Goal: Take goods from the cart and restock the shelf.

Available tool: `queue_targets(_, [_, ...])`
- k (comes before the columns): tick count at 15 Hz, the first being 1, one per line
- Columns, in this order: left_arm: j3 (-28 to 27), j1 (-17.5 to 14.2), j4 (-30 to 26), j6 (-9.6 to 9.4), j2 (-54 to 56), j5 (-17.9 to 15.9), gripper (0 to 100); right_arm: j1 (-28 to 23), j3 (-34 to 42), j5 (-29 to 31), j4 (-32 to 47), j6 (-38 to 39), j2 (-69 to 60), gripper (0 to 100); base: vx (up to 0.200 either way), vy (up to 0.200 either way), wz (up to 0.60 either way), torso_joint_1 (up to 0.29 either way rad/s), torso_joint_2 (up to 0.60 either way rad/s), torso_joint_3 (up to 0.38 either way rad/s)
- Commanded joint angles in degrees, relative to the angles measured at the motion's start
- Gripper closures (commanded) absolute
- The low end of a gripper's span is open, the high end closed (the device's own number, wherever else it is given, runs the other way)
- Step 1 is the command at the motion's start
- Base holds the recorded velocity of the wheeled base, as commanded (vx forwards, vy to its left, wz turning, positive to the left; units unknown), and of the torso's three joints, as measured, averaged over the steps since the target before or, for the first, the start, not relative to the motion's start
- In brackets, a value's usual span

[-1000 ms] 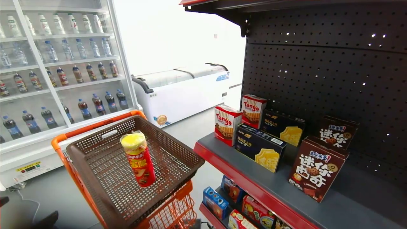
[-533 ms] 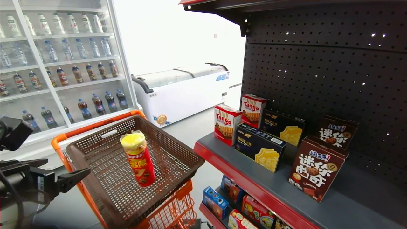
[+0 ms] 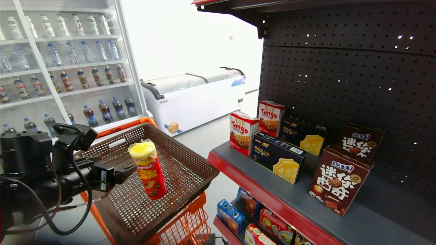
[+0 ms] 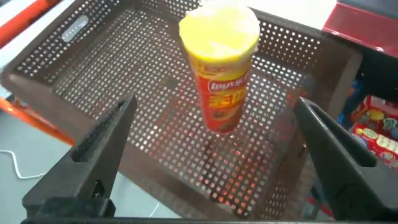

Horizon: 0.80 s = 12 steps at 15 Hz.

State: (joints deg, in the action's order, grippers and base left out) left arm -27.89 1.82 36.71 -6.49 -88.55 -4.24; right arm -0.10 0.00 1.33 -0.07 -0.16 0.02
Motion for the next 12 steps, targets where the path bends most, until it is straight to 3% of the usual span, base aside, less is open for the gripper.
queue_targets(1, [2.14, 1.88, 6.89, 0.07, -8.48, 0.2, 0, 0.01, 0.0, -0.01, -0.01, -0.02, -0.02, 0, 0.0, 0.0, 0.0, 0.0, 0.0, 0.0])
queue_targets(3, [6.53, 2.23, 20.51, -0.72, -15.77, 2.75, 0, 0.01, 0.0, -0.01, -0.01, -0.02, -0.02, 0, 0.0, 0.0, 0.0, 0.0, 0.0, 0.0])
queue_targets(4, [7.77, 2.67, 24.47, -0.9, -17.97, 3.89, 0, 0.01, 0.0, -0.01, -0.01, -0.02, -0.02, 0, 0.0, 0.0, 0.0, 0.0, 0.0, 0.0])
queue_targets(5, [10.84, 3.63, 33.69, -0.99, -22.72, 4.86, 0, 0.01, 0.0, -0.01, -0.01, -0.02, -0.02, 0, 0.0, 0.0, 0.0, 0.0, 0.0, 0.0])
queue_targets(12, [9.35, 4.51, 53.03, -2.39, -38.54, 5.91, 0, 0.01, 0.0, -0.01, -0.01, -0.02, 0.06, 0, 0.0, 0.0, 0.0, 0.0, 0.0, 0.0])
